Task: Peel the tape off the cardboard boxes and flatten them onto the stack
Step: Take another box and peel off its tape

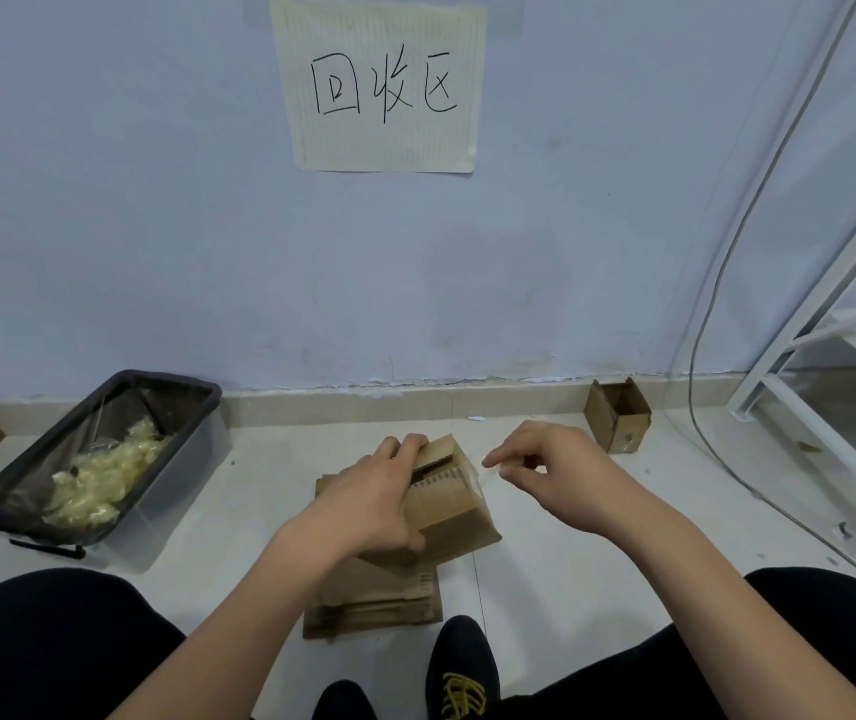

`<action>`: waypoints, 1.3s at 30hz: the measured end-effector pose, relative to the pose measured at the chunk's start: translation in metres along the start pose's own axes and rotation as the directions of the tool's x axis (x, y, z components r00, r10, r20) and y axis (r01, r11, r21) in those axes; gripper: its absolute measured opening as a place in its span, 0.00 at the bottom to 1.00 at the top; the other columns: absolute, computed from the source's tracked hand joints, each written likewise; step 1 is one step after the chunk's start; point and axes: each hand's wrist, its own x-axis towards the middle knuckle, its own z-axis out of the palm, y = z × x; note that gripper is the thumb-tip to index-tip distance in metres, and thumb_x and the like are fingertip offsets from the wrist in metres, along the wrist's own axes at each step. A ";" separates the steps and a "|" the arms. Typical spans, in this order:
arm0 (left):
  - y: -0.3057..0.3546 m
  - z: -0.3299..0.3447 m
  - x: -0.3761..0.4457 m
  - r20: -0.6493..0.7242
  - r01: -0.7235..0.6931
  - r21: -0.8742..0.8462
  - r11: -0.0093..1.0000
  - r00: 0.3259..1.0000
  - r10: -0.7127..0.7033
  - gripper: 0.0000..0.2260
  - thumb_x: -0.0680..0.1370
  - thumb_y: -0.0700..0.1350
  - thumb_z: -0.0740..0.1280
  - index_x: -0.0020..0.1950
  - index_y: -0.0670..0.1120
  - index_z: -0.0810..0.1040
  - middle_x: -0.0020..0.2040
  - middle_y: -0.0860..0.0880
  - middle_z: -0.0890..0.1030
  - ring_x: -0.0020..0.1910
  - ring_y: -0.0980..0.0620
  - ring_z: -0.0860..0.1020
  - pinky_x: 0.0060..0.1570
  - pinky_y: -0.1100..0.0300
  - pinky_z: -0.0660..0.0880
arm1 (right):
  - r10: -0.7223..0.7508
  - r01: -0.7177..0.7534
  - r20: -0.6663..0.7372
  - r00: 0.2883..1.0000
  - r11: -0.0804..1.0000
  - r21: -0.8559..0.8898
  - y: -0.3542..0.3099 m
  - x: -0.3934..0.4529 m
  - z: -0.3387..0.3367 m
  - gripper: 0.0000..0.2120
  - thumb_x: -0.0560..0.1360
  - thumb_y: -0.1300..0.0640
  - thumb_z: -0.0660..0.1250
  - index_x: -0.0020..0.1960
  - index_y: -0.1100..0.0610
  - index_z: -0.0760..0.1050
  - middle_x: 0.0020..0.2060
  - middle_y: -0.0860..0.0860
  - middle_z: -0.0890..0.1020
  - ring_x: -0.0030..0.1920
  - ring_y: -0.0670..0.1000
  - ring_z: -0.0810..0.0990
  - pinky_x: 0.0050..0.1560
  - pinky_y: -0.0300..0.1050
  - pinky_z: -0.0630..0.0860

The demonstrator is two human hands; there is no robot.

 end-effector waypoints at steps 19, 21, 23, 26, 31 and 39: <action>-0.004 -0.010 -0.002 0.024 -0.039 -0.125 0.991 0.999 0.043 0.47 0.64 0.55 0.80 0.74 0.59 0.54 0.64 0.56 0.69 0.59 0.50 0.74 0.56 0.48 0.79 | 0.052 -0.049 -0.017 0.998 0.983 0.178 -0.003 0.001 0.008 0.19 0.64 0.54 0.83 0.41 0.49 0.72 0.42 0.49 0.84 0.41 0.53 0.82 0.45 0.51 0.80; -0.003 -0.011 -0.002 0.022 -0.047 -0.142 0.989 0.998 0.051 0.47 0.64 0.56 0.80 0.74 0.59 0.54 0.64 0.56 0.69 0.60 0.50 0.74 0.57 0.48 0.78 | 0.043 -0.030 -0.038 0.998 0.957 0.290 -0.005 0.001 0.006 0.18 0.64 0.58 0.82 0.43 0.53 0.73 0.40 0.51 0.85 0.41 0.49 0.83 0.49 0.53 0.80; -0.003 -0.013 -0.002 0.011 -0.053 -0.166 0.985 0.998 0.056 0.47 0.63 0.57 0.80 0.73 0.60 0.55 0.65 0.56 0.70 0.60 0.50 0.75 0.57 0.47 0.78 | 0.048 -0.028 -0.039 0.998 0.913 0.407 -0.008 0.001 0.004 0.18 0.65 0.61 0.81 0.47 0.54 0.75 0.38 0.55 0.84 0.39 0.48 0.82 0.50 0.52 0.80; -0.004 -0.015 -0.002 -0.003 -0.055 -0.177 0.983 0.998 0.055 0.46 0.62 0.58 0.79 0.72 0.61 0.55 0.64 0.57 0.70 0.60 0.50 0.74 0.57 0.47 0.78 | 0.028 -0.021 -0.008 1.000 0.875 0.483 -0.010 0.000 0.000 0.19 0.66 0.60 0.81 0.53 0.46 0.80 0.34 0.48 0.82 0.38 0.47 0.80 0.48 0.42 0.80; -0.006 -0.017 -0.004 -0.008 -0.052 -0.152 0.987 0.999 0.051 0.45 0.62 0.56 0.80 0.71 0.60 0.57 0.63 0.56 0.71 0.58 0.51 0.75 0.55 0.48 0.78 | 0.067 -0.070 0.023 0.997 0.893 0.445 -0.010 -0.001 0.001 0.11 0.65 0.53 0.82 0.46 0.48 0.86 0.29 0.40 0.73 0.34 0.41 0.71 0.40 0.33 0.70; -0.006 -0.019 -0.006 0.013 -0.047 -0.145 0.988 0.999 0.050 0.45 0.63 0.53 0.81 0.72 0.58 0.58 0.63 0.56 0.71 0.59 0.51 0.74 0.55 0.52 0.77 | -0.011 -0.089 0.196 0.981 0.866 0.493 -0.008 -0.007 -0.007 0.07 0.78 0.58 0.71 0.55 0.54 0.85 0.53 0.44 0.84 0.54 0.43 0.83 0.57 0.35 0.77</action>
